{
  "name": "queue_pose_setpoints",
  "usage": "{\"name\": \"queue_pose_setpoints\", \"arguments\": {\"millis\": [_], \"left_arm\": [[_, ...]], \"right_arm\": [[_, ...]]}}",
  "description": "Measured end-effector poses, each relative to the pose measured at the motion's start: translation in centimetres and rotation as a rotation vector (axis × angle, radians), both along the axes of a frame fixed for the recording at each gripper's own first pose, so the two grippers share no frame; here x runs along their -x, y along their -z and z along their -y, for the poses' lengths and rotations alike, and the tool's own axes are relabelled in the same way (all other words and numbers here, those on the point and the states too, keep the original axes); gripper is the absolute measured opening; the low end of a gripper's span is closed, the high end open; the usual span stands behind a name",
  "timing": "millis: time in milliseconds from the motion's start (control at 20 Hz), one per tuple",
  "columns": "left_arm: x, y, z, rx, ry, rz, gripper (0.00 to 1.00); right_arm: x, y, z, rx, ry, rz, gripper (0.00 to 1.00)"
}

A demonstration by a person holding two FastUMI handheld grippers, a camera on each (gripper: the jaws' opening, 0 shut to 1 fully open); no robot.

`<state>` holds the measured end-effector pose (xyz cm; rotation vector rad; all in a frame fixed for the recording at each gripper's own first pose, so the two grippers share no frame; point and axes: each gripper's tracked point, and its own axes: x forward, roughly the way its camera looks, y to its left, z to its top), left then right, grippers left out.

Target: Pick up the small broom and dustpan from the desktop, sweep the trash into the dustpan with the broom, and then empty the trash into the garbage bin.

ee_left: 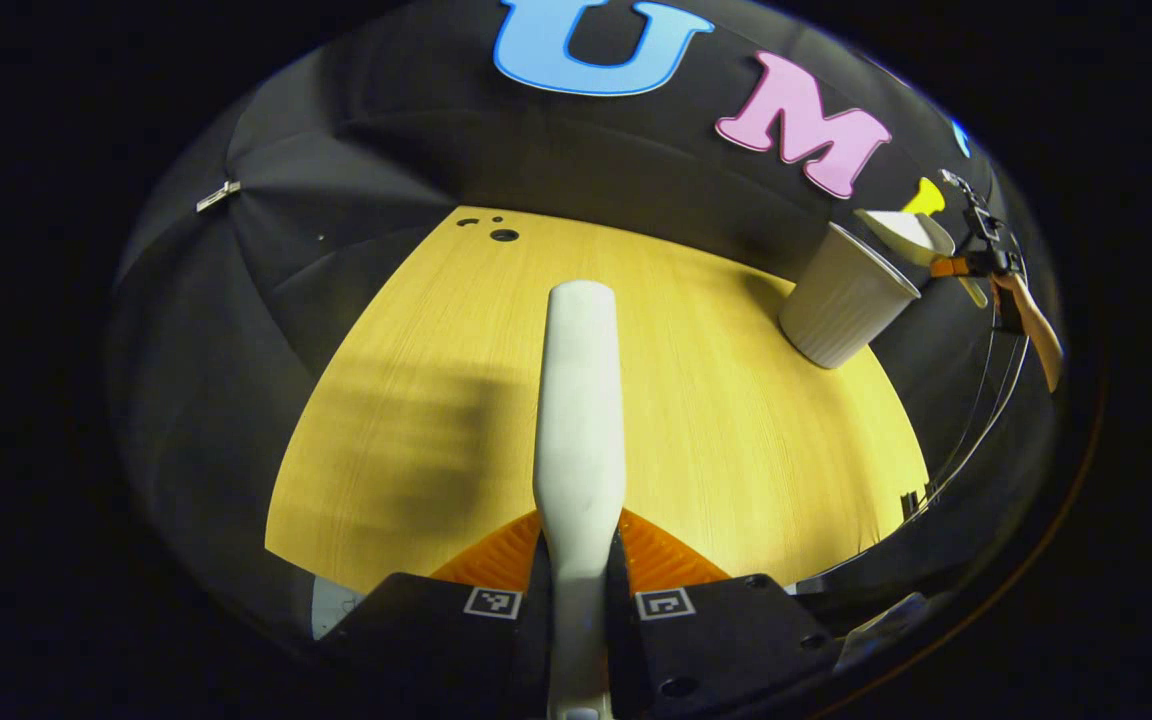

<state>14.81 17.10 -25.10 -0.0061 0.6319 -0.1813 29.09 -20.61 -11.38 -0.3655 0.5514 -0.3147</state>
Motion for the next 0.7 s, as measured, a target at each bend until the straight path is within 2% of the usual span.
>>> {"name": "queue_pose_setpoints", "arguments": {"millis": [50, 100, 200, 250, 300, 350, 550, 700], "left_arm": [[0.3, 0.3, 0.3, -0.015, 0.009, 0.003, 0.27], [0.6, 0.6, 0.5, -0.045, 0.013, 0.005, 0.27], [0.7, 1.4, 0.9, -0.099, 0.02, 0.012, 0.28], [0.8, 1.9, 1.1, -0.119, 0.023, 0.009, 0.27], [0.9, 2.5, 1.3, -0.127, 0.028, 0.004, 0.27], [1.4, 2.9, 1.5, -0.125, 0.034, 0.002, 0.27], [2.5, 4.2, 2.1, -0.122, 0.061, -0.009, 0.27], [2.2, 4.7, 1.9, -0.125, 0.063, -0.014, 0.27]], "right_arm": [[-0.2, -0.1, -0.4, -0.026, -0.004, 0.033, 0.4], [-0.5, -0.1, -0.9, -0.058, -0.011, 0.065, 0.36], [-1.3, 0.1, -2.0, -0.151, -0.027, 0.12, 0.4], [-1.3, -0.3, -3.0, -0.2, -0.038, 0.138, 0.36], [-1.6, -0.3, -3.7, -0.234, -0.051, 0.147, 0.4], [-1.0, -0.6, -4.8, -0.251, -0.065, 0.151, 0.36], [-0.4, -0.9, -6.5, -0.281, -0.129, 0.169, 0.36], [0.4, -0.4, -9.2, -0.347, -0.181, 0.166, 0.36]]}}
